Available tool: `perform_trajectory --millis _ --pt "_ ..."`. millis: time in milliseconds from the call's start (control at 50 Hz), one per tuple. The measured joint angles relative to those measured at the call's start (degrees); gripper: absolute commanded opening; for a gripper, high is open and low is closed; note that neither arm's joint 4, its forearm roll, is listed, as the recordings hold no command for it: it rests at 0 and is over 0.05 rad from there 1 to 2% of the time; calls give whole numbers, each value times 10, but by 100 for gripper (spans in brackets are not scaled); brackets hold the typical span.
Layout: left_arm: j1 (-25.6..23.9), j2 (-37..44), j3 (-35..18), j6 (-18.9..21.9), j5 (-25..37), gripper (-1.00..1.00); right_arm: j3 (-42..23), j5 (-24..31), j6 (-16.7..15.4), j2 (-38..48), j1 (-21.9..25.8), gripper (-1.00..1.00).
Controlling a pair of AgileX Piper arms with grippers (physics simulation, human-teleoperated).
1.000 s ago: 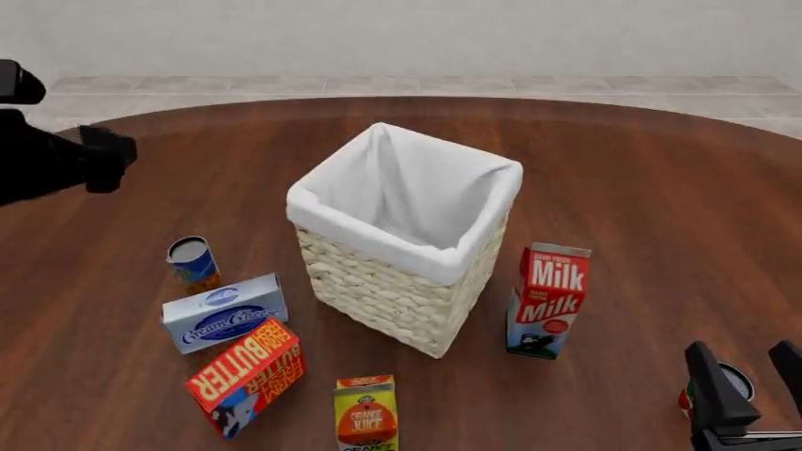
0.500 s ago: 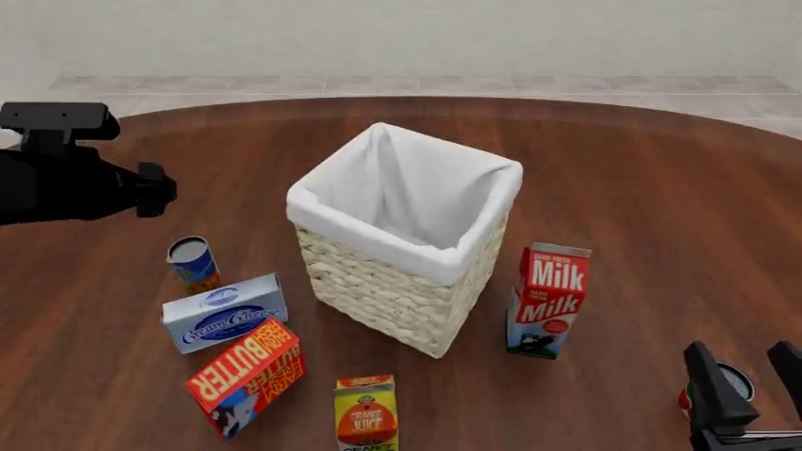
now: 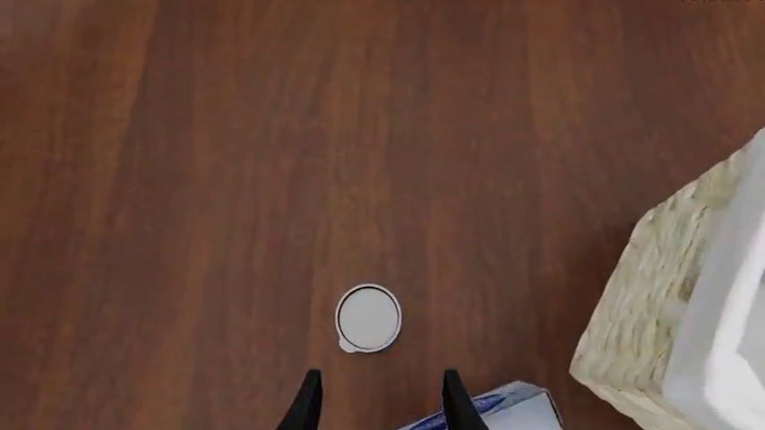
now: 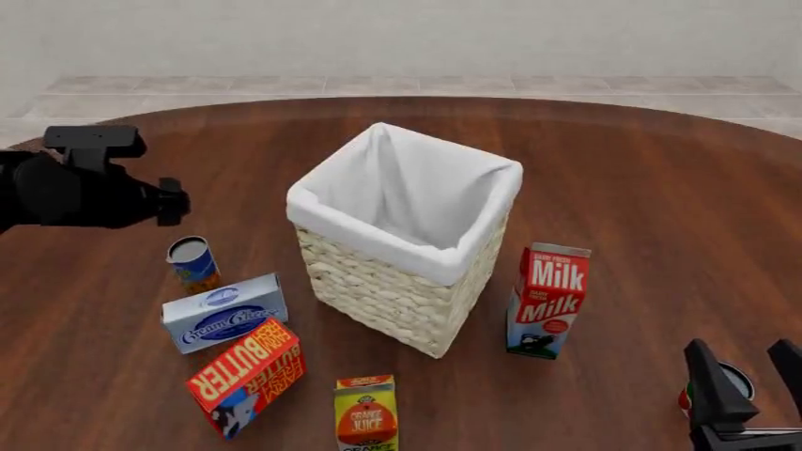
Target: Pick up the alphabet soup and the tomato sauce, and put them in the basket.
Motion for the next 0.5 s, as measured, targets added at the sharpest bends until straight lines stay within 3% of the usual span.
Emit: perform_trajectory --millis 500 --pt "31 69 -35 14 -29 100 0 1 0 -2 -3 100"
